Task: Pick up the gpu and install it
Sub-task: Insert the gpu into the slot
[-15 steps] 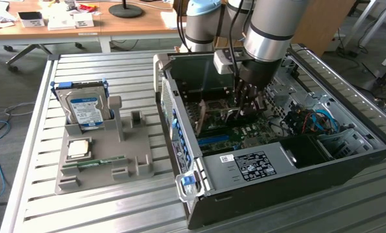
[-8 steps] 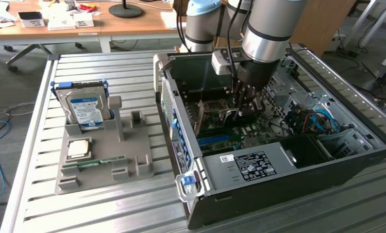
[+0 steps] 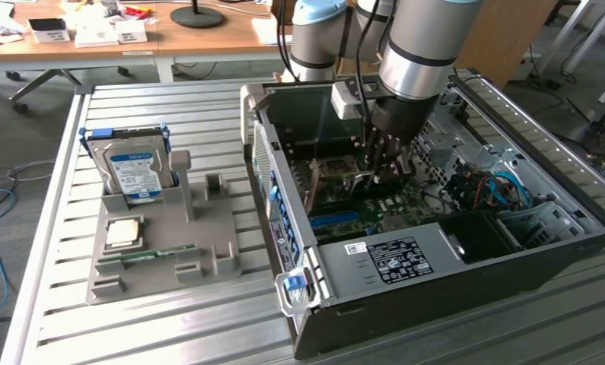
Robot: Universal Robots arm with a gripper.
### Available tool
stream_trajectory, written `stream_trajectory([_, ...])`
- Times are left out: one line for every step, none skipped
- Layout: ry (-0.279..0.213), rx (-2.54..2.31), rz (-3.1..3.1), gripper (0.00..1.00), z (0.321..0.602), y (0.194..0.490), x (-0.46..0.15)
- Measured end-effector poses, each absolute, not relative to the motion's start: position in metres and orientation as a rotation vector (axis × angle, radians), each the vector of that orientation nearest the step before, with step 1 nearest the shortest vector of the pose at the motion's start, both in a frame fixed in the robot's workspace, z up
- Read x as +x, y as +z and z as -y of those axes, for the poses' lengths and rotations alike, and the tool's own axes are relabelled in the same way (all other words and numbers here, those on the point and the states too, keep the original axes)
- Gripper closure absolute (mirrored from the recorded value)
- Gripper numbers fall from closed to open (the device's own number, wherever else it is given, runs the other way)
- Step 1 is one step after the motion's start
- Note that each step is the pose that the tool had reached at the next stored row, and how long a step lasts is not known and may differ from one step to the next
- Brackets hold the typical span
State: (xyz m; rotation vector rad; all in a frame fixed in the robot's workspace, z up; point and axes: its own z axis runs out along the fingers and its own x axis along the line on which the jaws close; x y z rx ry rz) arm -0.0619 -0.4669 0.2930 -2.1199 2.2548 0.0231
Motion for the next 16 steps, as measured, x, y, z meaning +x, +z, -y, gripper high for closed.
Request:
stream_trajectory([0.023, -2.12, -2.255, 0.73, 0.4669, 0.2929, -0.0624])
stream_trajectory([0.023, -2.12, -2.255, 0.73, 0.4669, 0.2929, -0.0631])
stream_trajectory([0.023, -2.12, -2.255, 0.73, 0.4669, 0.2928, -0.0636])
stream_trajectory([0.023, -2.12, -2.255, 0.73, 0.4669, 0.2928, -0.0642])
stream_trajectory([0.023, -2.12, -2.255, 0.73, 0.4669, 0.2924, -0.0651])
stream_trajectory([0.023, -2.12, -2.255, 0.73, 0.4669, 0.2917, -0.0656])
stream_trajectory([0.023, -2.12, -2.255, 0.73, 0.4669, 0.2908, -0.066])
stream_trajectory([0.023, -2.12, -2.255, 0.73, 0.4669, 0.2898, -0.0664])
stream_trajectory([0.023, -2.12, -2.255, 0.73, 0.4669, 0.2888, -0.0668])
stream_trajectory([0.023, -2.12, -2.255, 0.73, 0.4669, 0.288, -0.0671])
stream_trajectory([0.023, -2.12, -2.255, 0.73, 0.4669, 0.2875, -0.0673])
stream_trajectory([0.023, -2.12, -2.255, 0.73, 0.4669, 0.2874, -0.0674])
stream_trajectory([0.023, -2.12, -2.255, 0.73, 0.4669, 0.2874, -0.0674])
stream_trajectory([0.023, -2.12, -2.255, 0.73, 0.4669, 0.2874, -0.0674])
stream_trajectory([0.023, -2.12, -2.255, 0.73, 0.4669, 0.2874, -0.0675])
stream_trajectory([0.023, -2.12, -2.255, 0.73, 0.4669, 0.2873, -0.0675])
